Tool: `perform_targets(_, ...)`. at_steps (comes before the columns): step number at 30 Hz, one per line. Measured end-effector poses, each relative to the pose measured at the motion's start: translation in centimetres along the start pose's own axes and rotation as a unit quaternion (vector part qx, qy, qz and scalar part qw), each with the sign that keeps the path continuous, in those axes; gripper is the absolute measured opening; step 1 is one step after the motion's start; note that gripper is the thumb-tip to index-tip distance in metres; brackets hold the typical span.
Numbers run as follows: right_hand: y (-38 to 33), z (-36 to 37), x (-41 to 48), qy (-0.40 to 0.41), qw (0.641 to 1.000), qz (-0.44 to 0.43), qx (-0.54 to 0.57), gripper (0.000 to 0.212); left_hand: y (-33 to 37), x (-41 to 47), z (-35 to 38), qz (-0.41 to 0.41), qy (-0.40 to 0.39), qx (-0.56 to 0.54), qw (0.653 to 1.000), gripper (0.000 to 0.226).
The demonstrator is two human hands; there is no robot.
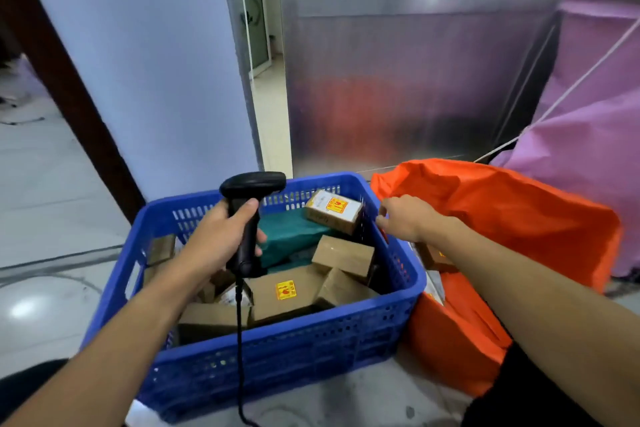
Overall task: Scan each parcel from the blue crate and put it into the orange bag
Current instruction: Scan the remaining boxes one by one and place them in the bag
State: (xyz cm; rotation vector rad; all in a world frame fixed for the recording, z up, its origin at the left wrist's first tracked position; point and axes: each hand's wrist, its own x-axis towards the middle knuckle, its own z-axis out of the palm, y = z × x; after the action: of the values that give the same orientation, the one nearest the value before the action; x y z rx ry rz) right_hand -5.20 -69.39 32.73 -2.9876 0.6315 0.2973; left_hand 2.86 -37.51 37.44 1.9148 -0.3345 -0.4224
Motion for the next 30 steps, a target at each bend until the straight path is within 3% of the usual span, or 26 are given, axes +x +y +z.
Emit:
perform_targets(6, -4.6, 0.8, 2.0, 0.007, 0.999, -0.048, -0.008, 0.033, 0.1, 1.1, -2.3, 0.034, 0.017, 0.009, 0.999, 0.019)
perform_targets(10, -7.1, 2.4, 3.3, -0.034, 0.995, -0.08, -0.042, 0.034, -0.8, 1.6, -3.9, 0.032, 0.023, 0.055, 0.998, 0.015)
perform_targets(16, -7.0, 4.3, 5.8, -0.087, 0.991, -0.058, -0.084, 0.038, -0.9, 1.8, -5.3, 0.021, -0.003, 0.069, 0.997, 0.022)
perform_targets(30, -4.4, 9.3, 8.9, -0.168, 0.982, 0.004, -0.084, 0.096, -1.1, 2.0, -6.7, -0.004, 0.009, 0.043, 0.999, 0.019)
